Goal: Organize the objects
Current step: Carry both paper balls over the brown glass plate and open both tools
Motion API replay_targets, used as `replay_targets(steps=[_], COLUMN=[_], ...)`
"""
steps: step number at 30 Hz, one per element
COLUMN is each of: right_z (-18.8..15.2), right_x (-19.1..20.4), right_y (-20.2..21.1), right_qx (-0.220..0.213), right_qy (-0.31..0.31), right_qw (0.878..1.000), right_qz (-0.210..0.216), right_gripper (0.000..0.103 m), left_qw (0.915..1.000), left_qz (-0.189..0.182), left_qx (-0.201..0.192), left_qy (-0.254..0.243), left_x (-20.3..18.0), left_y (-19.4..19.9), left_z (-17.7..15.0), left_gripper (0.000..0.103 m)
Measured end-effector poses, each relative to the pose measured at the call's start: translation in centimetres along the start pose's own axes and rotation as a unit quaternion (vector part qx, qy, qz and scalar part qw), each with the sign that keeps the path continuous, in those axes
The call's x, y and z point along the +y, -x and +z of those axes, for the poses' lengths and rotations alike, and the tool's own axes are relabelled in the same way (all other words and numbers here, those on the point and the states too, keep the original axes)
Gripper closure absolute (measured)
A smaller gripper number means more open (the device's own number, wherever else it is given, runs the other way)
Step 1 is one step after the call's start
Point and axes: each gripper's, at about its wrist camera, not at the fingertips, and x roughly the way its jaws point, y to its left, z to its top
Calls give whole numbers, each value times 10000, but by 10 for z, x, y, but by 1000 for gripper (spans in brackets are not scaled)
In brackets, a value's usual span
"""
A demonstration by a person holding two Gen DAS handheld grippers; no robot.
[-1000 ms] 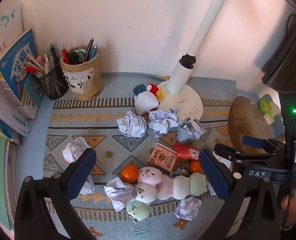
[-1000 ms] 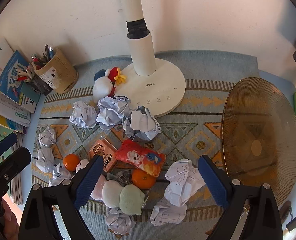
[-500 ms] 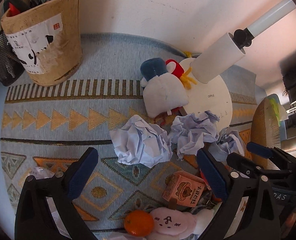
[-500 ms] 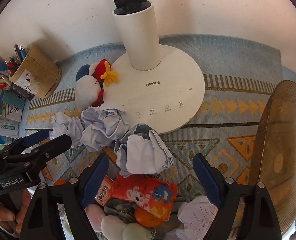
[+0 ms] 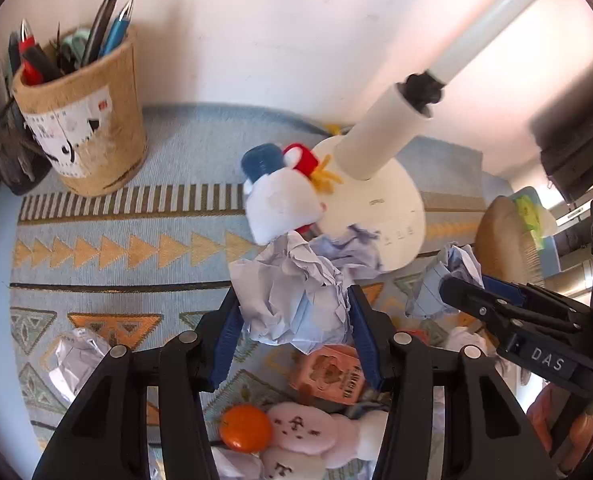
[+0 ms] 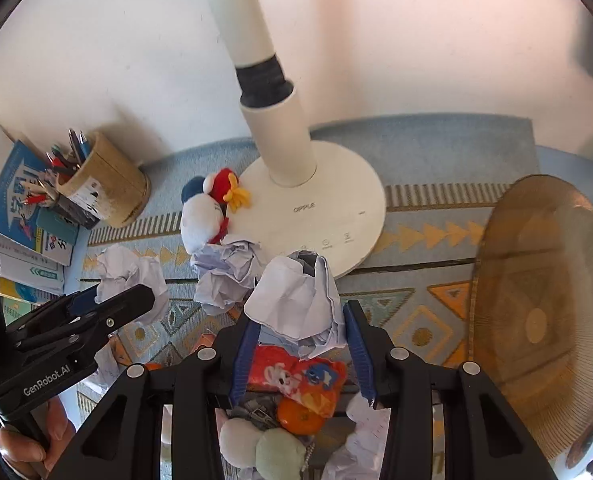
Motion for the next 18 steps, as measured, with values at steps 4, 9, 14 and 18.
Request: replay_targets(steps=[4, 9, 14, 18], right_z=[-6, -17, -31, -35], right_x=[-28, -92, -165, -199], right_y=[57, 118, 121, 115], right_qx=[-509, -972, -647, -467], right_qy=[-201, -560, -982, -830], right_qw=[9979, 9879, 9833, 9878], right_qz=[-360, -1071, -1386, -1231], right_gripper=[61, 61, 60, 52], left_qw=[9980, 9892, 9823, 9822], left_qz=[-386, -912, -998, -971], left_qx=[-341, -595, -598, -403], left_qy=[-360, -986, -1465, -1555], left_x=[-48, -127, -213, -256], left_y=[34, 55, 44, 19], left_z=[1, 7, -7, -11], left_gripper=[55, 55, 54, 48])
